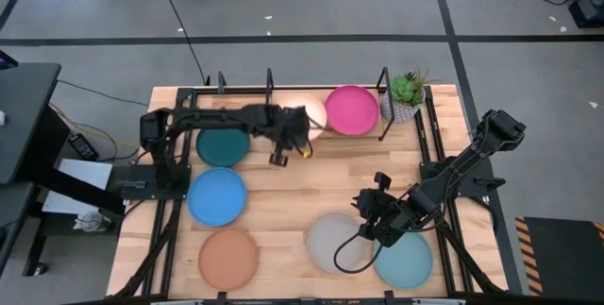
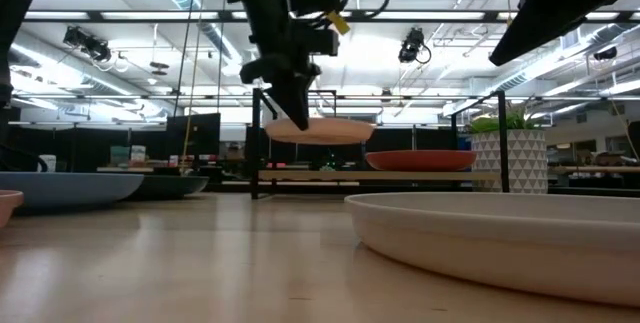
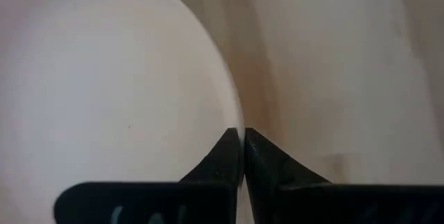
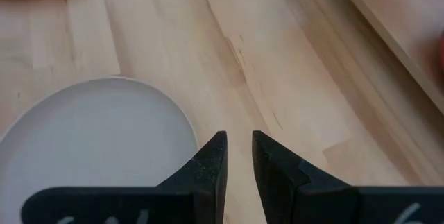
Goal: Place and stack plates onto a shelf
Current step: Put the white plate on the shelf
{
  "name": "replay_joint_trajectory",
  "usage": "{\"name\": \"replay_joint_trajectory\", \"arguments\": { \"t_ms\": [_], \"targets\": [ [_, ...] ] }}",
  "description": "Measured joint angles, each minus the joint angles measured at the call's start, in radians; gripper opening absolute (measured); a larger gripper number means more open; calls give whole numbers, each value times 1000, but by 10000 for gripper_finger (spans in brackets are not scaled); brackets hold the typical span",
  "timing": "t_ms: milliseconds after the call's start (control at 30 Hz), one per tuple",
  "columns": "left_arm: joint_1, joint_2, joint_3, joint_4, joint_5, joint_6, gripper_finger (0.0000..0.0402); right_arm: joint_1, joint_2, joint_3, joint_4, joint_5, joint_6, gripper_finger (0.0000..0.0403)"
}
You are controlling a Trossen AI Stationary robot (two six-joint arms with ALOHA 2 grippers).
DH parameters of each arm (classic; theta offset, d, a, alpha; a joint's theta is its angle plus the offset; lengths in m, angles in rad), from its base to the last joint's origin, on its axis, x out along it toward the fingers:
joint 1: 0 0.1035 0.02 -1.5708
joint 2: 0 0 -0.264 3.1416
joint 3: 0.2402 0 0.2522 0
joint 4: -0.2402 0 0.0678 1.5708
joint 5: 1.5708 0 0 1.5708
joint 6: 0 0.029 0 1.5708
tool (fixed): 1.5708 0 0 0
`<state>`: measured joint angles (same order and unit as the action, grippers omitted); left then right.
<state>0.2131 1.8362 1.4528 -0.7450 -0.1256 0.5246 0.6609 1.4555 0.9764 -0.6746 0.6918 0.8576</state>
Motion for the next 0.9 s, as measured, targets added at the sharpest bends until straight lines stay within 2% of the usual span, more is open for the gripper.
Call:
{"name": "replay_joint_trajectory", "arguments": {
  "t_ms": [100, 300, 700, 900],
  "targets": [
    [64, 0, -8, 34, 50, 0, 16, 0, 0, 0, 0, 0, 11, 75],
    [133, 20, -36, 107, 69, -5, 16, 0, 0, 0, 0, 0, 14, 75],
    [122, 64, -38, 126, 70, -69, 32, 0, 0, 0, -5, 0, 4, 75],
    [89, 63, -37, 161, 69, -70, 79, 0, 0, -2, -15, 10, -7, 75]
  ]
}}
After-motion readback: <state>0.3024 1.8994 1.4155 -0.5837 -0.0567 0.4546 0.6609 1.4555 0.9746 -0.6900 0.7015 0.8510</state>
